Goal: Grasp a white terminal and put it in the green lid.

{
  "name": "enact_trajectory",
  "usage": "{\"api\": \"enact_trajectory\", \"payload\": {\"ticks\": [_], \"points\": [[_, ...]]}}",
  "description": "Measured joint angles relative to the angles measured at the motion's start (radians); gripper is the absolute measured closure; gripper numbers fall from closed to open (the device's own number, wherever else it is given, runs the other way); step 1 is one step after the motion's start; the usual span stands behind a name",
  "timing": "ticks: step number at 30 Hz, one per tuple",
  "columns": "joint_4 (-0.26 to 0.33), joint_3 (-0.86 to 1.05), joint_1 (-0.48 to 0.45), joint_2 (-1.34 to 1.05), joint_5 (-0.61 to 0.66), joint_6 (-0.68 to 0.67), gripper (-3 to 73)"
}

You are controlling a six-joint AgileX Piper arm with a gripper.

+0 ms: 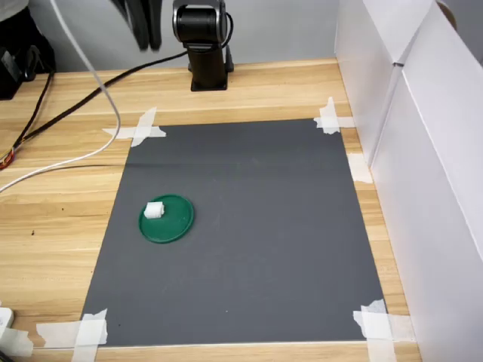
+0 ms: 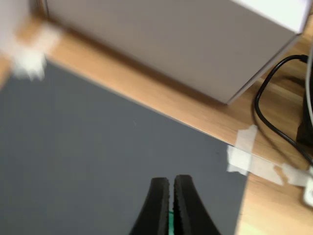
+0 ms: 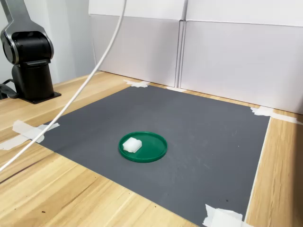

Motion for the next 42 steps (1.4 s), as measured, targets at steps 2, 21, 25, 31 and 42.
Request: {"api": "enact_trajectory", "payload": {"ticks": [2,21,25,31,42], "points": [[-0.006,0.052,0.0,-0.067,-0.056,0.149,70.5],[-0.153,0.855,0.0,-0.716,-0.439,0.689,71.0],[-0.153,0.922,0.0,-0.821,-0.441,0.689,71.0],[-0.153,1.012,0.0,-0.916,-0.442,0.691,71.0],[-0.155,1.099,0.0,-0.989,-0.44,0.691,71.0]]}}
